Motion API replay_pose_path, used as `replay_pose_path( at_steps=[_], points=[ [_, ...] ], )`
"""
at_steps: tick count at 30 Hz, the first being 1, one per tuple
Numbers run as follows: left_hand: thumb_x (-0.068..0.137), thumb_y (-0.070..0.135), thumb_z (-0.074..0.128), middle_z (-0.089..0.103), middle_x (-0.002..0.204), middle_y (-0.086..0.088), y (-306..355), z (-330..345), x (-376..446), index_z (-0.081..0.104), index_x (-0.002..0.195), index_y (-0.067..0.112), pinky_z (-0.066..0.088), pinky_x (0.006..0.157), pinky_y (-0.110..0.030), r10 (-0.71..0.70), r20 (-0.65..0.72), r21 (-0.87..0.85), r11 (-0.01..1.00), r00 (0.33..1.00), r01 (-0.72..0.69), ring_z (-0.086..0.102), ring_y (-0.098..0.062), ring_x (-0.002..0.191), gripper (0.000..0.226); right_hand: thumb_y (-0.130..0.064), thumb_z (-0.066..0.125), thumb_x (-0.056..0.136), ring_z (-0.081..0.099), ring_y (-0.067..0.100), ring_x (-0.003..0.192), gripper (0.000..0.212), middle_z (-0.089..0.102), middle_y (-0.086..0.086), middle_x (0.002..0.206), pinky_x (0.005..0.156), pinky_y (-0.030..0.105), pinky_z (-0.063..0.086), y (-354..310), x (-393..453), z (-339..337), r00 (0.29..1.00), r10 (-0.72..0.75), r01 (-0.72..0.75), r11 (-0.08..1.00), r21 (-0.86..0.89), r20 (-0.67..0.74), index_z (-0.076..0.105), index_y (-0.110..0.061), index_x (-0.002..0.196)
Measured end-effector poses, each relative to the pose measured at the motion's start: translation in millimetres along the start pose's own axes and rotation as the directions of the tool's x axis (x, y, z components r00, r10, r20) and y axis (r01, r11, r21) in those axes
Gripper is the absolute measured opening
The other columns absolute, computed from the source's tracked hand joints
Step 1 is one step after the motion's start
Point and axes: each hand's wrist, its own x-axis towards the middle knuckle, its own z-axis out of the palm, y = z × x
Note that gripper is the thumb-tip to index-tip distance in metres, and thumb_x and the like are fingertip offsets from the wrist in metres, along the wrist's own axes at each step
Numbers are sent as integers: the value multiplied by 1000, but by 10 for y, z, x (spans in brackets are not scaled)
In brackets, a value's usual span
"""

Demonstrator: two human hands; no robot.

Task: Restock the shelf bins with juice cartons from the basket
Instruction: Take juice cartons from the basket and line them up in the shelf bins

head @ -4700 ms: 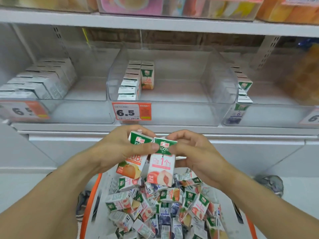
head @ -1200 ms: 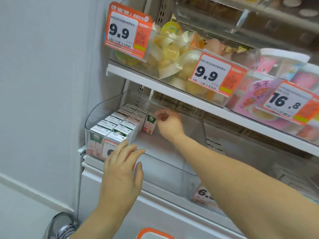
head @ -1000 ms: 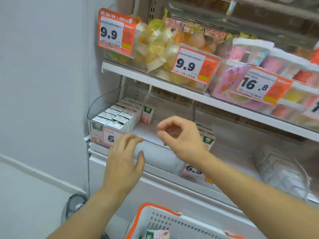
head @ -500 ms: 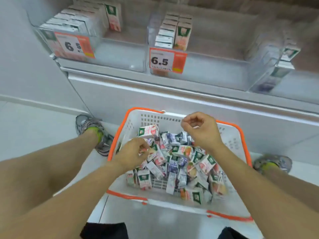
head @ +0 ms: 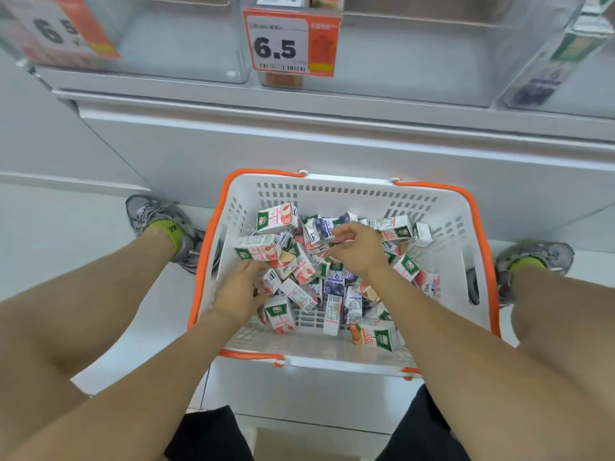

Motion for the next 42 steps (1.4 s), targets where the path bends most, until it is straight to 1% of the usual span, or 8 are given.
replay_pose_path(
  at_steps=[3, 7, 12, 15, 21, 27, 37, 42],
  points=[
    [75, 6, 83, 59, 124, -4, -47, 24, 78, 63, 128, 15, 41, 98, -26, 29, -59, -14, 999, 998, -30, 52, -23, 117, 57, 12, 73, 76, 61, 14, 94, 67, 45, 7, 140, 62, 20, 57, -96, 161, 58, 997, -46, 53, 992, -114, 62, 55, -21, 132],
    [70, 2, 85, 57, 120, -9, -92, 28, 140, 69, 120, 12, 41, 91, -19, 33, -22, -37, 999, 999, -33, 53, -25, 112, 54, 2, 68, 81, 17, 35, 148, 98, 13, -1, 164, 116, 46, 33, -151, 307, 141, 936, 12, 227, 744, -629, 353, 17, -33, 157],
    [69, 26, 87, 60, 120, -1, -41, -13, 129, 67, 110, 18, 41, 100, -34, 134, -28, 95, 987, 991, -130, 49, -23, 118, 47, 11, 60, 80, 41, 30, 126, 64, 43, 2, 138, 84, 43, 53, -132, 304, 212, 931, -145, 362, 483, -798, 335, 51, -26, 133],
    [75, 41, 82, 62, 99, 11, 60, -63, 68, 55, 102, 27, 45, 73, -22, -18, -18, -21, 1000, 1000, 17, 57, -12, 95, 41, 5, 65, 82, 44, 27, 123, 59, 45, -1, 138, 70, 38, 49, -53, 295, 143, 893, -222, 448, 345, -825, 392, 48, -25, 131],
    [80, 42, 79, 73, 91, -8, 386, -273, 41, 58, 106, 9, 59, 61, -32, -410, 132, -644, 657, 903, 392, 72, -17, 74, 48, -35, 71, 90, 60, 17, 84, 55, 65, -2, 101, 63, 31, 43, -60, 212, -43, 968, -151, 246, 713, -657, 198, 37, -22, 132],
    [90, 23, 70, 77, 86, -12, 674, -465, 43, 66, 105, 9, 60, 60, -32, -424, 355, -836, 255, 833, 486, 73, -25, 81, 21, -38, 63, 95, 57, 17, 108, 54, 56, -4, 124, 93, 35, 45, -493, 36, -221, 952, -150, 234, 917, -322, 265, 34, -19, 137],
    [77, 2, 76, 60, 93, -17, 1546, -1552, 38, 66, 95, -12, 60, 64, -31, -257, 114, -882, 417, 960, 217, 71, -24, 62, 25, -40, 60, 96, 48, 7, 125, 53, 49, -15, 137, 104, 28, 40, -1672, -527, -775, 778, -467, 613, 712, -343, 421, 36, -41, 144],
    [84, 7, 74, 73, 100, -18, 1747, -2013, -20, 57, 112, -10, 61, 77, -39, -40, 140, -896, 419, 989, 143, 73, -30, 92, 36, -48, 68, 88, 38, -2, 132, 63, 46, -23, 140, 109, 23, 33, -1850, -671, -751, 714, -621, 700, 651, -294, 322, 35, -51, 142]
  ],
)
